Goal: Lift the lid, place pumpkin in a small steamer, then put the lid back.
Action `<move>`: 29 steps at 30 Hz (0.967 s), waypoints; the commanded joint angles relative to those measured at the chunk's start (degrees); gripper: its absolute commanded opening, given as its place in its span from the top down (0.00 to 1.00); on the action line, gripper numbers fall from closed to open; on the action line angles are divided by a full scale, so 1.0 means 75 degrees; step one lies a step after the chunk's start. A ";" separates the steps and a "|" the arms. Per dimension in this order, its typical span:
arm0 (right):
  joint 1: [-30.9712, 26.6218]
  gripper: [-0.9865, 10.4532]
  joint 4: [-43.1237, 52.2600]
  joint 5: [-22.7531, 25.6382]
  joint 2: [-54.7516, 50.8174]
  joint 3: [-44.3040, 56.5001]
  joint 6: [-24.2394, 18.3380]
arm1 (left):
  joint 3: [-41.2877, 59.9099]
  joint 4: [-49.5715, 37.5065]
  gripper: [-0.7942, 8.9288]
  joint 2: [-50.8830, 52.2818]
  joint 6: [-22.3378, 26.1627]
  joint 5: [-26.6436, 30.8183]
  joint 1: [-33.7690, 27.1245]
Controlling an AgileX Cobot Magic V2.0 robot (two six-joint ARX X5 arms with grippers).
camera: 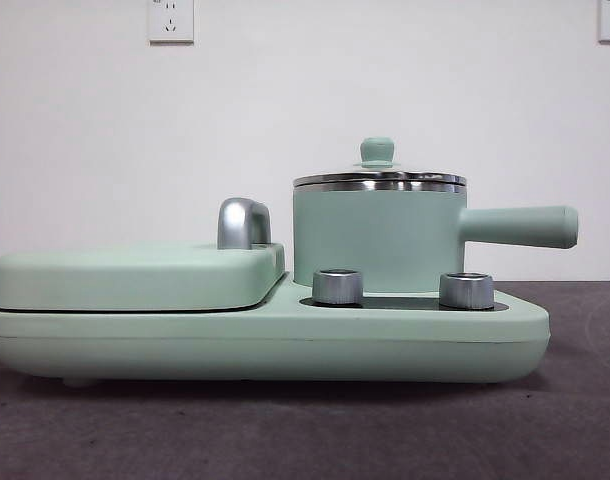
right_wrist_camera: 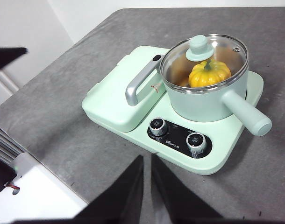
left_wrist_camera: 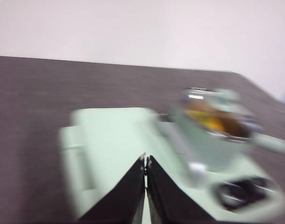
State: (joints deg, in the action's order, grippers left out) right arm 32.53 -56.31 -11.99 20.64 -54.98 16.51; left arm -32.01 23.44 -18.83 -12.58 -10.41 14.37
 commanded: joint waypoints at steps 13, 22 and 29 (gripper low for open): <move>0.0044 0.89 0.0082 -0.0003 0.0023 -0.0064 -0.0064 | 0.3923 -0.2095 0.91 0.2308 0.0329 0.0487 -0.1789; 0.0044 0.89 0.0079 0.0000 0.0023 -0.0064 -0.0064 | 0.4173 -0.1711 0.91 0.2492 0.0539 0.0627 -0.1801; 0.0044 0.89 0.0082 0.0000 0.0023 -0.0067 -0.0067 | 0.4173 -0.1734 0.91 0.2492 0.0764 0.0650 -0.1801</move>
State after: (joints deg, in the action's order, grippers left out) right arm 32.53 -56.31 -11.99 20.64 -54.98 16.51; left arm -1.85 10.09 -0.25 -7.60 -5.78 0.93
